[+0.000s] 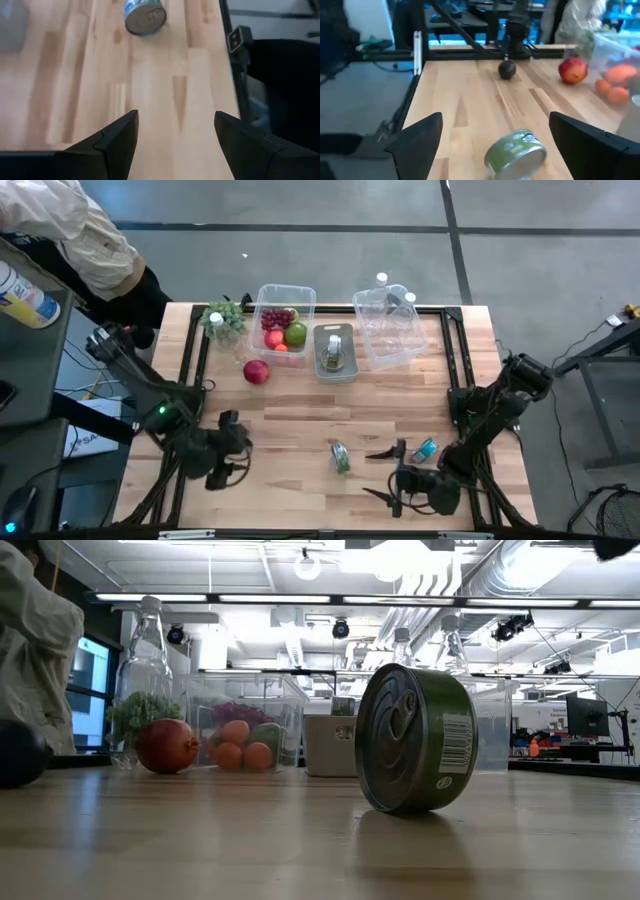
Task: Pick & Place Food Item
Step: Put the green tuna can into the gray bin
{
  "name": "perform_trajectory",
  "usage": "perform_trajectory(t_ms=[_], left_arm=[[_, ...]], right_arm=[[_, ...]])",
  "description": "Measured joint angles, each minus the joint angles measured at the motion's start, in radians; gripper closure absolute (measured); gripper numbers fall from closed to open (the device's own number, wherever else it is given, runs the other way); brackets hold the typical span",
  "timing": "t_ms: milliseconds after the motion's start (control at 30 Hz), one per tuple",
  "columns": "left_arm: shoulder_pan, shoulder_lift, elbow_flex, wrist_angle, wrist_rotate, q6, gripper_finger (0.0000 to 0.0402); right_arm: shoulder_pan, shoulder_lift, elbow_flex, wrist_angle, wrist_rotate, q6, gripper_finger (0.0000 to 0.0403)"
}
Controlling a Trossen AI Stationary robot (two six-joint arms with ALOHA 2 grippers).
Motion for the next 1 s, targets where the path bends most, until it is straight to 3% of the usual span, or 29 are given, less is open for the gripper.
perform_trajectory(t_ms=[200,333,567,700,833,1000], left_arm=[[-0.078,0.056,0.000,0.050,-0.127,0.100,0.0148],[-0.093,0.110,0.000,0.130,-0.131,0.117,0.0148],[-0.118,0.186,0.000,0.224,-0.058,0.117,0.0148],[-0.121,0.223,0.000,0.238,-0.057,0.117,0.0148],[-0.120,0.245,0.000,0.244,-0.055,0.082,0.0148],[-0.120,0.246,0.000,0.248,0.015,0.053,0.0148]], right_arm=[[-0.029,0.019,0.000,-0.042,-0.028,0.140,0.0080],[-0.051,0.067,0.000,-0.004,-0.097,0.143,0.0099],[-0.051,0.141,0.065,0.063,-0.120,-0.104,0.0123],[-0.060,0.148,0.080,0.046,-0.127,-0.097,0.0128],[-0.067,0.145,0.164,-0.186,-0.128,-0.017,0.0128],[-0.099,0.139,0.417,-0.640,-0.182,0.080,0.0128]])
